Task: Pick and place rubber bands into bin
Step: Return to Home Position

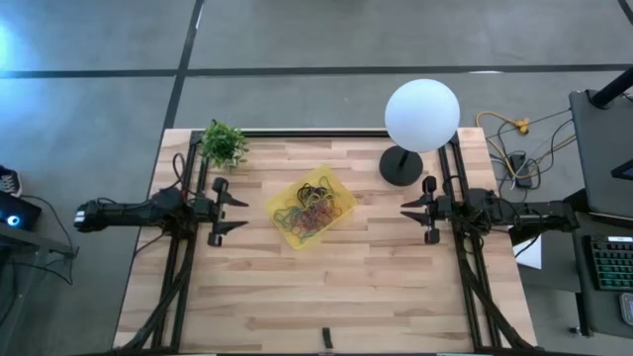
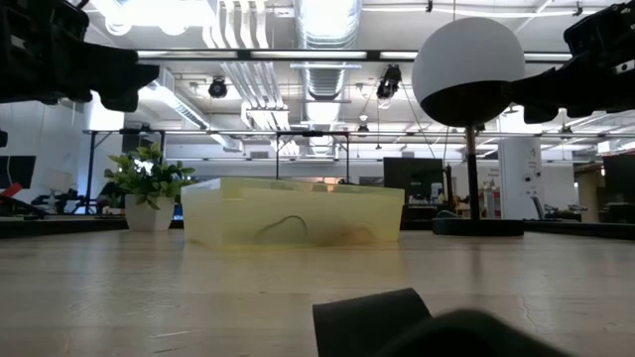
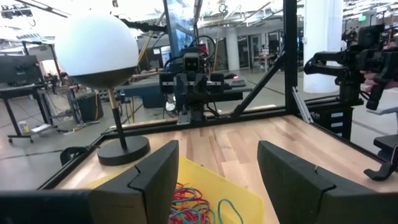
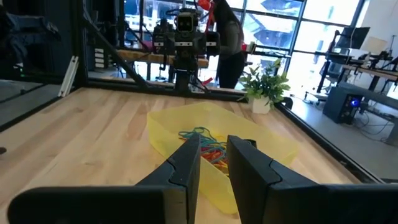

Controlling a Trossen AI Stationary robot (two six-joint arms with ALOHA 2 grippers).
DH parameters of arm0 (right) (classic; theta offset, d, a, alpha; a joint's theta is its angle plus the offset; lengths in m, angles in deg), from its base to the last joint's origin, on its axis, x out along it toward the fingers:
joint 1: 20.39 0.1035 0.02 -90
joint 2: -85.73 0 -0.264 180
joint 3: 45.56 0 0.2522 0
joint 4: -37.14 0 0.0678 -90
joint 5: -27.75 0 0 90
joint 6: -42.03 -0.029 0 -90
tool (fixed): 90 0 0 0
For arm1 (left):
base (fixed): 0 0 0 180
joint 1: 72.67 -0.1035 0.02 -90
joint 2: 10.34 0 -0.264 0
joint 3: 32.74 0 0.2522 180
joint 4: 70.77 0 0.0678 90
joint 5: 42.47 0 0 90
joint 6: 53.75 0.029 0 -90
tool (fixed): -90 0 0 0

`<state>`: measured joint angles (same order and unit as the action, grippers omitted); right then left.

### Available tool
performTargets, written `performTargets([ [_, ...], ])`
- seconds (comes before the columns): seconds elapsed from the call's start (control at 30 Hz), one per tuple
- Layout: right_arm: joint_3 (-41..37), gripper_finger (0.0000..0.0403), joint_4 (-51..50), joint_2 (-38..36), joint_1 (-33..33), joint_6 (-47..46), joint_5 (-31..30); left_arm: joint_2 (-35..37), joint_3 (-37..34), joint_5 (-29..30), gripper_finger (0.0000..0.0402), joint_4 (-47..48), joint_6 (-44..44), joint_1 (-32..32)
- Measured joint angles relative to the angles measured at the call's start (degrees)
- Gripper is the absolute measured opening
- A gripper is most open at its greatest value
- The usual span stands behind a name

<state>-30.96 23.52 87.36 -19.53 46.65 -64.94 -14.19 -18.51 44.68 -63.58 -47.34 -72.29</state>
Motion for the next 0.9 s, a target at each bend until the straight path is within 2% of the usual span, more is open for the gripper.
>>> performTargets([
  [0.9, 0.0, 0.0068, 0.03, 0.02, 0.0, -0.06, -0.24, -1.38, -0.02, 0.02, 0.0203, -0.02, 0.0, 0.0],
])
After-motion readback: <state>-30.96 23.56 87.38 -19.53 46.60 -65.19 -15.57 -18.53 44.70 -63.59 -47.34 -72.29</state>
